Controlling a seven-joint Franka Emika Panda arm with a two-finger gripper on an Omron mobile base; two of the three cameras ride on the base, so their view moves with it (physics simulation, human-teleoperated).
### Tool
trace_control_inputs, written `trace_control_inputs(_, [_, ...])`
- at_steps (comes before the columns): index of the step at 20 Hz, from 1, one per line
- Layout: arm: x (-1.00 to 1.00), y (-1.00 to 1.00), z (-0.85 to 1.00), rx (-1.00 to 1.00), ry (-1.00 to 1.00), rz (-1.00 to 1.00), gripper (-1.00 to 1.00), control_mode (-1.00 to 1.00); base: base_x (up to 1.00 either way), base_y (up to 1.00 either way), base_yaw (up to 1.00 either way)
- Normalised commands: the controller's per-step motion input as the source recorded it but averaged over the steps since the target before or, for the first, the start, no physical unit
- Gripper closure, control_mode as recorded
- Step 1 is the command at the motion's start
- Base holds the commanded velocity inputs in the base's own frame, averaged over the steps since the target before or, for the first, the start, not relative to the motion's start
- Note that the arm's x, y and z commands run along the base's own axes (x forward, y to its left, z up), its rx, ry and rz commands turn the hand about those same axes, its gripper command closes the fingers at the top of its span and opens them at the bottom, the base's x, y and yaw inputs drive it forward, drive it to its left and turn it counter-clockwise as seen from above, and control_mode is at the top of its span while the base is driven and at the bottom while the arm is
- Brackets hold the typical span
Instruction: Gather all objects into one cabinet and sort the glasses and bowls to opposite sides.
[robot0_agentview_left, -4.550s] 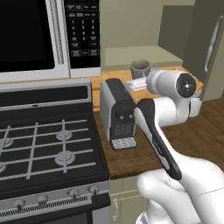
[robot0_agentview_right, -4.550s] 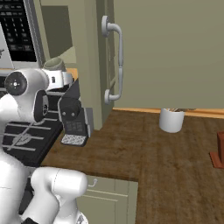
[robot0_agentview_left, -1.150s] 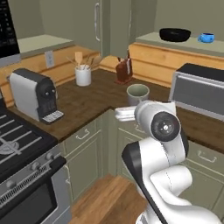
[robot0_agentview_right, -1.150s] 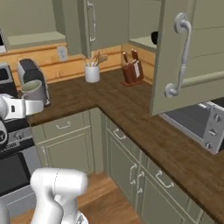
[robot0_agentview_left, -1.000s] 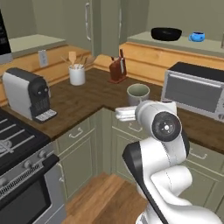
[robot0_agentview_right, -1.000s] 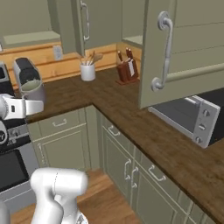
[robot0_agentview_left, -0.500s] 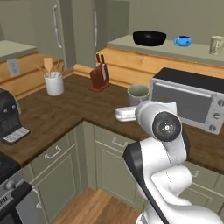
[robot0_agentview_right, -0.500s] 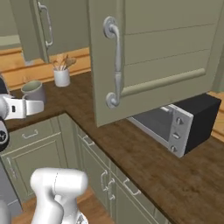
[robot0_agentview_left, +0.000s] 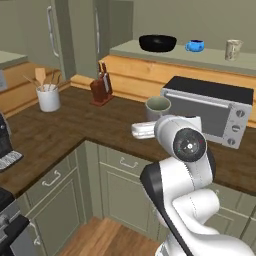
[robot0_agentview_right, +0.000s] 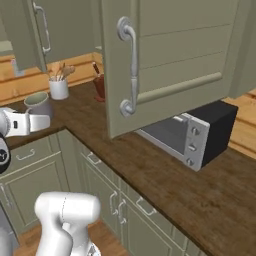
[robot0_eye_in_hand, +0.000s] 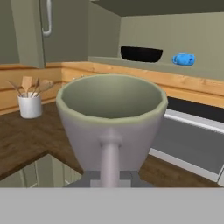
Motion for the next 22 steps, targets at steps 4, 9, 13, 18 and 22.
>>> trace_control_inputs(4, [0.00,0.00,0.00,0.00,0.00,0.00,1.00,1.00,-0.21,0.18,-0.20])
trace_control_inputs(9, [0.00,0.00,0.00,0.00,0.00,0.00,1.00,1.00,-0.02,0.52,-0.24])
trace_control_inputs(13, [0.00,0.00,0.00,0.00,0.00,0.00,1.00,1.00,0.00,0.71,-0.30])
trace_control_inputs(18, [0.00,0.00,0.00,0.00,0.00,0.00,1.00,1.00,-0.06,0.37,-0.28])
trace_control_inputs(22, [0.00,0.00,0.00,0.00,0.00,0.00,1.00,1.00,-0.37,0.09,-0.27])
